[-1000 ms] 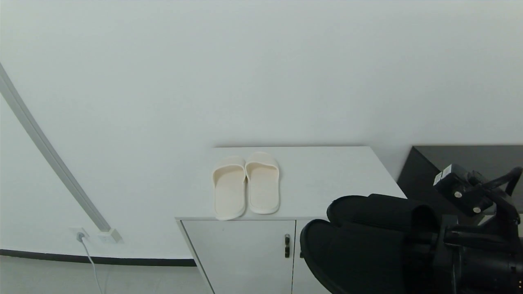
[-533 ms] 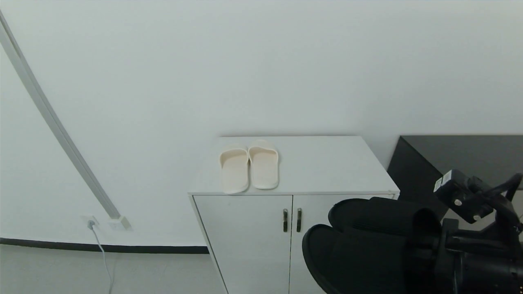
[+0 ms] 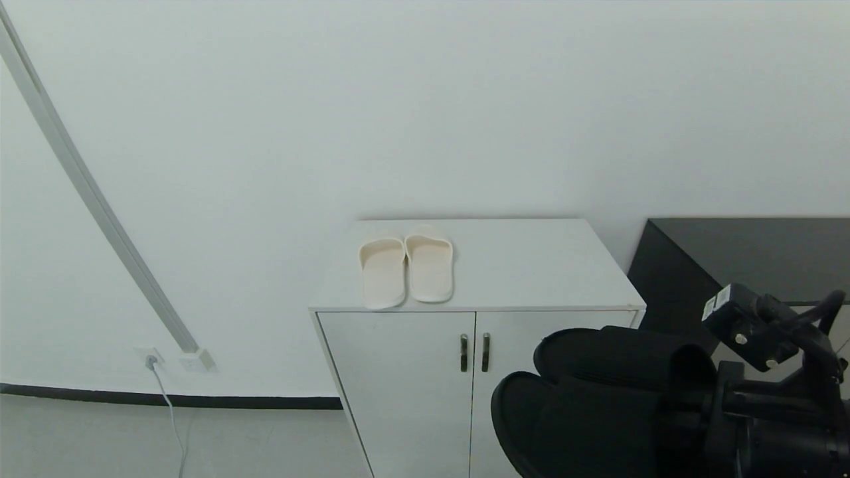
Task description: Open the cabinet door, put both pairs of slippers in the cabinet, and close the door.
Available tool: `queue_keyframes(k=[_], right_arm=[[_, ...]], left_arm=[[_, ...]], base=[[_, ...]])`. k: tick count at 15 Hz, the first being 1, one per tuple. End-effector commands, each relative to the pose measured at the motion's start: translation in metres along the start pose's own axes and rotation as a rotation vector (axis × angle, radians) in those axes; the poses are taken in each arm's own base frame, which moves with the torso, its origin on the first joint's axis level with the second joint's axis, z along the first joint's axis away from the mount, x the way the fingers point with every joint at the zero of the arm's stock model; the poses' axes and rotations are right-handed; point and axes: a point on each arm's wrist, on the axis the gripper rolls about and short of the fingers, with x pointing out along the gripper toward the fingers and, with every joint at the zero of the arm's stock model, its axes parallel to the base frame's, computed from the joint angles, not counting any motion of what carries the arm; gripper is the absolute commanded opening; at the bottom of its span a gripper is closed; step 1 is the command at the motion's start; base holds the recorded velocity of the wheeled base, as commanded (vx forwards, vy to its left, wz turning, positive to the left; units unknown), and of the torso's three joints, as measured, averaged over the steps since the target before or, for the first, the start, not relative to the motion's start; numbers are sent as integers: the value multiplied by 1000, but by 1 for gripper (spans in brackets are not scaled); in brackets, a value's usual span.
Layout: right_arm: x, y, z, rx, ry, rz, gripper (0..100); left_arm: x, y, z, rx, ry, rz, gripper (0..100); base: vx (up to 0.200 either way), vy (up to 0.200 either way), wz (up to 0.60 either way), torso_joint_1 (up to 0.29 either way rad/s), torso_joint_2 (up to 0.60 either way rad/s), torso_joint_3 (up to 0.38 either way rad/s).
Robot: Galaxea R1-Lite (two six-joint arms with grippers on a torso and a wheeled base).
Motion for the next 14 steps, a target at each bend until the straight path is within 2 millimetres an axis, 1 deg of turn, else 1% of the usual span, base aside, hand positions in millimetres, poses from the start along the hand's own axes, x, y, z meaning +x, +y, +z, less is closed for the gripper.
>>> queue_keyframes(k=[1, 6, 12, 13, 14], right_arm=[[1, 0, -1, 0, 6, 0, 0], [2, 0, -3, 0, 12, 0, 0], [0, 1, -2, -4, 6, 5, 0], [0, 1, -2, -11, 8, 6, 0], [1, 1, -3, -15, 11, 7, 0]], left_arm=[[0, 0, 0, -2, 1, 0, 0], [0, 0, 0, 3, 2, 3, 0], [0, 0, 0, 0, 1, -1, 0], [0, 0, 0, 0, 1, -6, 100], [0, 0, 0, 6, 2, -10, 100]], base=[[0, 0, 0, 0, 0, 0], [0, 0, 0, 0, 0, 0], [0, 0, 0, -139, 334, 185], [0, 0, 0, -183, 413, 237], [0, 0, 0, -207, 481, 271]])
